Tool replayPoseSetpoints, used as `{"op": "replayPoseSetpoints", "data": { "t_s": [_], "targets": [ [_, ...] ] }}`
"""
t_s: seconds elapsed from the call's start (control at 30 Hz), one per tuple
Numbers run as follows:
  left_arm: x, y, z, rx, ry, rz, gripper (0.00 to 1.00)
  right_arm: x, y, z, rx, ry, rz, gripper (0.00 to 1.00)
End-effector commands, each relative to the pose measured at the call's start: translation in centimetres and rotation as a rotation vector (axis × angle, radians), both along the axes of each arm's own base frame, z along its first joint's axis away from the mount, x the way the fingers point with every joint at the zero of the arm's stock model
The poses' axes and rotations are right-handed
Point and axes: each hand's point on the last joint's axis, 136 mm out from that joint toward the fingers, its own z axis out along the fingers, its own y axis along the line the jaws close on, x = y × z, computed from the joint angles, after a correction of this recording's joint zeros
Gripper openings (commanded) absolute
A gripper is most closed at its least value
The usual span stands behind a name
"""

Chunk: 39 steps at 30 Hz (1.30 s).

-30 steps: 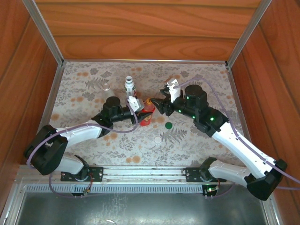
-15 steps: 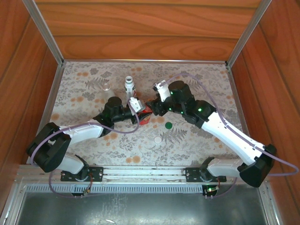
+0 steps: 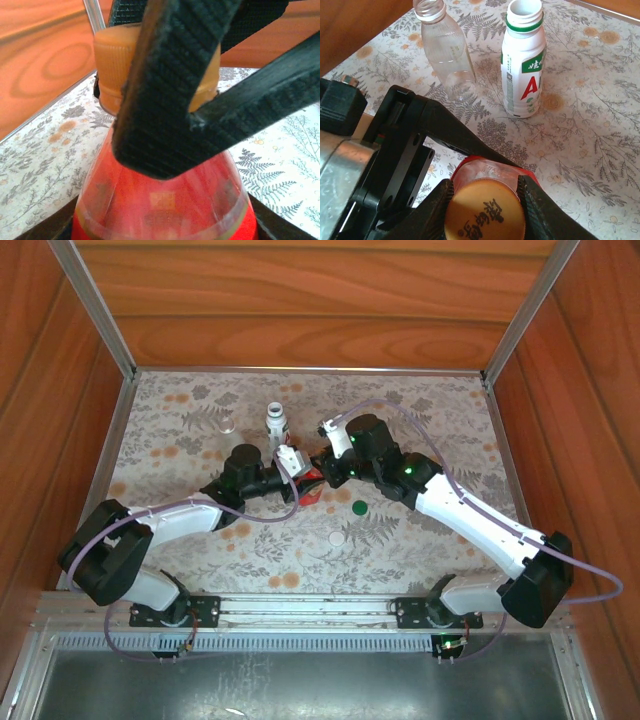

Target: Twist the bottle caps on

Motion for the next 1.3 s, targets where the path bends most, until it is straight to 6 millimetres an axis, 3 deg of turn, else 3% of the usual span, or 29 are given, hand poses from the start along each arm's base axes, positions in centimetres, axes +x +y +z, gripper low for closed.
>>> {"op": "replayPoseSetpoints", "data": {
  "t_s": [0.0, 0.1, 0.17, 0.37, 0.67, 0.83, 1.03, 1.27],
  "targets": [
    [0.5, -0.4, 1.4, -0.028, -0.028, -0.001, 0.66, 0.3, -0.1, 0.4, 0.016, -0.018, -0.028, 0.24],
    [0.7, 0.0, 1.2, -0.027, -0.020, 0.029, 0.90, 0.9, -0.8, 0.6, 0.002, -0.031, -0.076, 0.19],
    [0.8, 0.5, 0.9, -0.023, -0.008, 0.060, 1.00, 1.7, -1.3, 0.6, -0.008, -0.032, -0.116, 0.16],
    [0.6, 2.6, 0.0, -0.022, 0.024, 0.144, 1.00, 6.2, -3.8, 0.2, -0.084, -0.024, -0.251, 0.16],
    [-0.6, 6.0, -1.9, -0.040, 0.105, 0.242, 1.00, 17.3, -5.5, -1.1, -0.187, -0.069, -0.340, 0.16],
    [-0.8, 8.0, -1.8, -0.077, 0.128, 0.290, 1.00, 22.0, -5.5, -1.9, -0.207, -0.061, -0.342, 0.16],
    [-0.8, 9.6, -1.6, -0.103, 0.126, 0.331, 1.00, 25.0, -6.1, -3.3, -0.208, -0.015, -0.350, 0.17],
    [-0.4, 10.1, -1.6, -0.103, 0.123, 0.356, 1.00, 25.3, -6.5, -4.3, -0.213, 0.004, -0.356, 0.25]
  ]
}}
